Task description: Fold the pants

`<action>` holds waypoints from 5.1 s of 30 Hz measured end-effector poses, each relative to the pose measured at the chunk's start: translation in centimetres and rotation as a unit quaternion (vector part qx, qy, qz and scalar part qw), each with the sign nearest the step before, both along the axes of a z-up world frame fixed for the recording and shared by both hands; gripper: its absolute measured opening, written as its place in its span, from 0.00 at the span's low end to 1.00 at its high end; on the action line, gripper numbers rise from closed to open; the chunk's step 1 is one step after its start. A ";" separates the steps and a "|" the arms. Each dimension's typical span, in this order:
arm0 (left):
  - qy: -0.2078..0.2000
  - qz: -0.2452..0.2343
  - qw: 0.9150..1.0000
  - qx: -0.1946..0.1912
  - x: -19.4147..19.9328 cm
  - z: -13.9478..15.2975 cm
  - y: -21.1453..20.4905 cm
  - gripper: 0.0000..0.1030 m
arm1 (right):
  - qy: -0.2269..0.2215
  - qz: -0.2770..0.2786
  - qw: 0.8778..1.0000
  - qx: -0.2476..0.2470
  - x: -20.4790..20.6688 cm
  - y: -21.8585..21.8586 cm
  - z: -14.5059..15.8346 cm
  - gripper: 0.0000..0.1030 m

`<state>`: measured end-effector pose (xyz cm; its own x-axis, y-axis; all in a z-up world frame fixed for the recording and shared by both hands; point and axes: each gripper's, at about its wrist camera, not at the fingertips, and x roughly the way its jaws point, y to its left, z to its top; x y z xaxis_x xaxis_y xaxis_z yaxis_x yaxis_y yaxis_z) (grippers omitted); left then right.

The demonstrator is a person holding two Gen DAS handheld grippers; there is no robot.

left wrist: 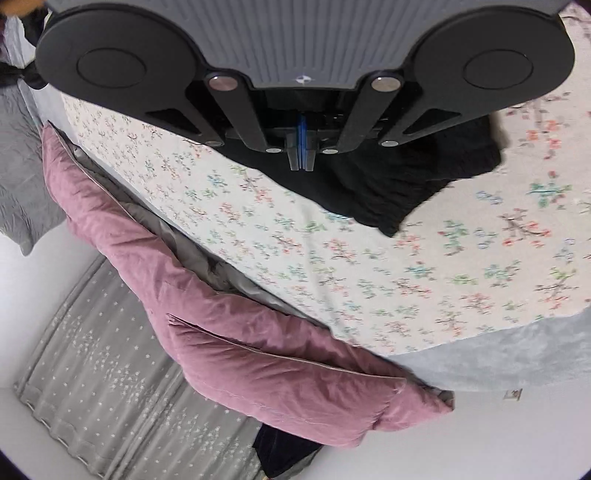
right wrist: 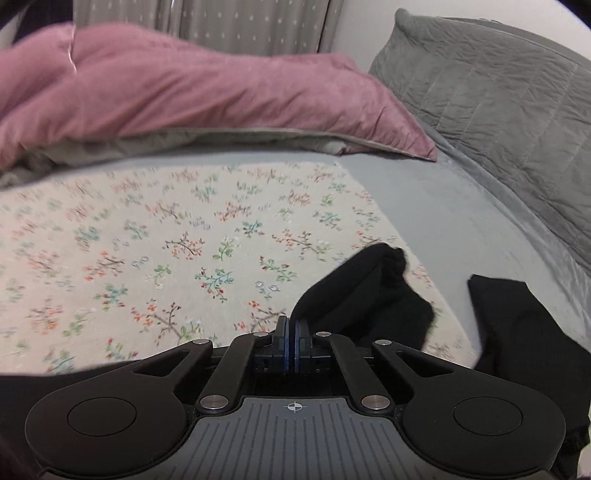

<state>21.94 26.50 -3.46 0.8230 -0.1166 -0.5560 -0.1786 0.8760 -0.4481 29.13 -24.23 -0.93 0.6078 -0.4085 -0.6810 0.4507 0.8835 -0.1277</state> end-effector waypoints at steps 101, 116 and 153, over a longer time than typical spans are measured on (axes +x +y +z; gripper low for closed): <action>0.147 -0.006 0.986 0.076 -5.5 -4.7 3.5 0.20 | -0.044 -0.053 0.988 0.141 -29.3 -9.9 -11.7 0.02; 0.046 -0.150 0.965 0.209 -10.8 -0.7 -8.4 0.80 | -0.135 -0.092 0.954 0.251 -33.4 -16.1 -9.4 0.49; -0.039 -0.496 0.812 0.305 -13.1 -6.8 -24.2 0.44 | -0.142 -0.106 0.955 0.239 -28.8 -18.7 -8.5 0.17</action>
